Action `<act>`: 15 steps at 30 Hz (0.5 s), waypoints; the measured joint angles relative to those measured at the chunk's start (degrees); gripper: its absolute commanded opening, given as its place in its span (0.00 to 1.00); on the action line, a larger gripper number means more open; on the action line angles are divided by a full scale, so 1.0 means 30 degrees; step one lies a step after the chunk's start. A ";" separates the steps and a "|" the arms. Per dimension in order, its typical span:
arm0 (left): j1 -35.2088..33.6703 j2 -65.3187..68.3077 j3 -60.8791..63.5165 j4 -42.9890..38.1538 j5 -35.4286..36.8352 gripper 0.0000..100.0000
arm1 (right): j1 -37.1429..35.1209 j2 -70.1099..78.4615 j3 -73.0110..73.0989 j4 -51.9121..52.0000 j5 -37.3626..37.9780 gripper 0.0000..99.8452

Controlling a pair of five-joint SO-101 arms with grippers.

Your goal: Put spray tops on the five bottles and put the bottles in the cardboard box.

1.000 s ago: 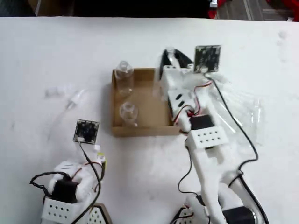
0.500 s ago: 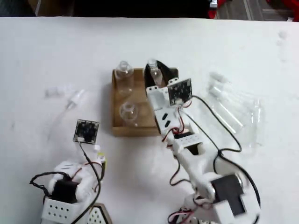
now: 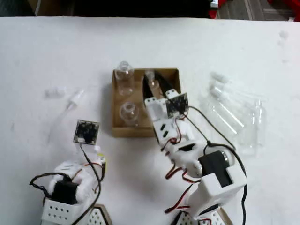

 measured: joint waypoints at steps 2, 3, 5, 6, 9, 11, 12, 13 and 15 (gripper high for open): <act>0.0000 0.0000 0.0000 0.0000 0.0000 0.03 | 0.0029 0.0000 0.0293 -0.0059 0.0000 0.02; 0.0000 0.0000 0.0000 0.0000 0.0000 0.03 | 0.0000 0.0000 0.0352 -0.0088 0.0000 0.02; 0.0000 0.0000 0.0000 0.0000 0.0000 0.03 | -0.0264 -0.0029 0.0586 -0.0147 0.0000 0.02; 0.0000 0.0000 0.0000 0.0000 0.0000 0.03 | -0.0410 -0.0117 0.0762 -0.0176 0.0029 0.02; 0.0000 0.0000 0.0000 0.0000 0.0000 0.03 | -0.0938 -0.0762 0.1407 -0.0234 0.0029 0.02; 0.0000 0.0000 0.0000 0.0000 0.0000 0.03 | -0.1084 -0.1026 0.1465 -0.0205 0.0029 0.02; 0.0000 0.0000 0.0000 0.0000 0.0000 0.03 | -0.1084 -0.1055 0.1465 -0.0205 0.0029 0.02; 0.0000 0.0000 0.0000 0.0000 0.0000 0.03 | -0.1026 -0.1084 0.1465 -0.0205 0.0000 0.02; 0.0000 0.0000 0.0000 0.0000 0.0000 0.03 | -0.0996 -0.1114 0.1465 -0.0205 0.0000 0.02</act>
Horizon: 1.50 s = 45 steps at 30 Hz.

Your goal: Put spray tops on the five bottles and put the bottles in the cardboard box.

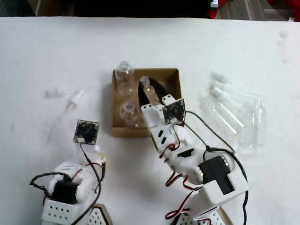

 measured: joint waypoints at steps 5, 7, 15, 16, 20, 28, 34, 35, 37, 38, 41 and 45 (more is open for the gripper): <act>0.0000 0.0000 0.0000 0.0000 0.0000 0.03 | -0.0059 0.0000 0.0000 0.0000 0.0000 0.02; 0.0000 0.0000 0.0000 0.0000 0.0000 0.03 | -0.0059 0.0000 0.0000 0.0000 0.0000 0.02; 0.0000 0.0000 0.0000 0.0000 0.0000 0.03 | -0.0410 0.0000 0.0000 0.0000 0.0000 0.02; 0.0000 0.0000 0.0000 0.0000 0.0000 0.03 | -0.0527 0.0000 0.0000 0.0000 0.0000 0.02; 0.0000 0.0000 0.0000 0.0000 0.0000 0.03 | -0.0703 0.0000 0.0000 0.0000 0.0000 0.02; 0.0000 0.0000 0.0000 0.0000 0.0000 0.03 | -0.0703 0.0000 0.0000 0.0000 0.0000 0.02; 0.0000 0.0000 0.0000 0.0000 0.0000 0.03 | -0.0615 0.0000 -0.0733 0.1114 0.0000 0.02; 0.0000 0.0000 0.0000 0.0000 0.0000 0.03 | -0.0586 0.0000 -0.1055 0.1641 0.0000 0.02; 0.0000 0.0000 0.0000 0.0000 0.0000 0.03 | -0.0527 -0.0029 -0.1407 0.2432 0.0000 0.02; 0.0000 0.0000 0.0000 0.0000 0.0000 0.03 | -0.0527 -0.0029 -0.1465 0.2491 0.0000 0.02; 0.0000 0.0000 0.0000 0.0000 0.0000 0.03 | -0.0557 -0.0029 -0.1495 0.2491 0.0000 0.02; 0.0000 0.0000 0.0000 0.0000 0.0000 0.03 | -0.0557 -0.0029 -0.1495 0.2491 0.0000 0.02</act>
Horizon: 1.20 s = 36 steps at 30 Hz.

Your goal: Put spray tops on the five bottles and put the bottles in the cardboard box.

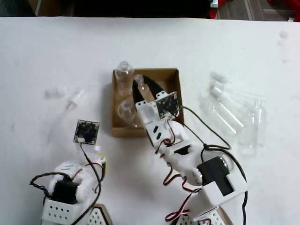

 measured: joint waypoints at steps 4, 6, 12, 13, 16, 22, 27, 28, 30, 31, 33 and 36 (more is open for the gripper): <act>0.0000 0.0000 0.0000 0.0000 0.0000 0.03 | 0.0000 -0.0029 0.0000 0.0117 0.0000 0.02; 0.0000 0.0000 0.0000 0.0000 0.0000 0.03 | 0.0000 -0.0176 0.0147 0.0117 0.0000 0.02; 0.0000 0.0000 0.0000 0.0000 0.0000 0.03 | 0.0000 -0.0264 0.0264 0.0117 0.0000 0.04; 0.0000 0.0000 0.0000 0.0000 0.0000 0.03 | 0.0000 -0.0264 0.0264 0.0117 0.0000 0.07; 0.0000 0.0000 0.0000 0.0000 0.0000 0.03 | 0.0000 -0.0293 0.0381 0.0117 0.0000 0.15; 0.0000 0.0000 0.0000 0.0000 0.0000 0.03 | 0.0029 -0.0264 0.0381 0.0117 0.0000 0.14; 0.0000 0.0000 0.0000 0.0000 0.0000 0.03 | 0.0029 -0.0264 0.0410 0.0117 0.0000 0.14; 0.0000 0.0000 0.0000 0.0000 0.0000 0.03 | 0.0029 -0.0264 0.0440 0.0117 0.0000 0.14; 0.0000 0.0000 0.0000 0.0000 0.0000 0.03 | 0.0029 -0.0498 0.0791 0.0117 0.0000 0.14; 0.0000 0.0000 0.0000 0.0000 0.0000 0.03 | 0.0029 -0.0791 0.0996 0.0117 0.0000 0.14; 0.0000 0.0000 0.0000 0.0000 0.0000 0.03 | 0.0029 -0.1641 0.1465 0.0147 0.0000 0.14; 0.0000 0.0000 0.0000 0.0000 0.0000 0.03 | 0.0029 -0.2989 0.2110 0.0293 0.0000 0.14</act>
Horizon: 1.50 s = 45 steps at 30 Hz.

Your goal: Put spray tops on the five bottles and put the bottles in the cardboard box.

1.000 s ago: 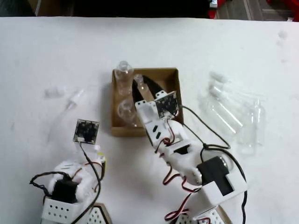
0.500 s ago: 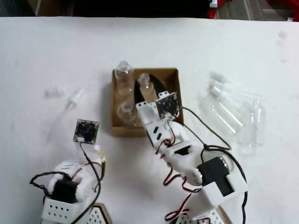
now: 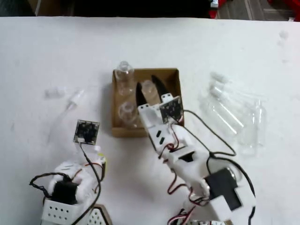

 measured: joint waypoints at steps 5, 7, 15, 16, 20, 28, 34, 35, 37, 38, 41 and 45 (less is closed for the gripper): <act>0.0000 0.0000 0.0000 0.0000 0.0000 0.03 | 0.0000 -0.1319 0.0176 0.0938 0.0000 0.14; 0.0000 0.0000 0.0000 0.0000 0.0000 0.03 | 0.0000 -0.1729 0.0234 0.0938 0.0000 0.14; 0.0000 0.0000 0.0000 0.0000 0.0000 0.03 | -0.0908 -0.5568 0.2930 0.1026 0.1084 0.08; 0.0000 0.0000 0.0000 0.0000 0.0000 0.03 | -0.1143 -0.6066 0.3311 0.1026 0.1758 0.03; 0.0000 0.0000 0.0000 0.0000 0.0000 0.03 | -0.1465 -0.7766 0.4249 0.1348 0.3136 0.09; 0.0000 0.0000 0.0000 0.0000 0.0000 0.03 | -0.2374 -1.0930 0.2901 1.0022 0.0322 0.14; 0.0000 0.0000 0.0000 0.0000 0.0000 0.03 | -0.1875 -1.3626 -0.0557 2.0425 -0.3018 0.14; 0.0000 0.0000 0.0000 0.0000 0.0000 0.03 | -0.1788 -1.4066 -0.0762 2.1538 -0.3253 0.13; 0.0000 0.0000 0.0000 0.0000 0.0000 0.03 | -0.1700 -1.4828 -0.0850 2.2652 -0.3487 0.08; 0.0000 0.0000 0.0000 0.0000 0.0000 0.03 | -0.1700 -1.5179 -0.0850 2.2945 -0.3516 0.04; 0.0000 0.0000 0.0000 0.0000 0.0000 0.03 | -0.1495 -1.5941 -0.0850 2.3238 -0.3575 0.03; 0.0000 0.0000 0.0000 0.0000 0.0000 0.03 | -0.1495 -1.6147 -0.0850 2.3267 -0.3575 0.02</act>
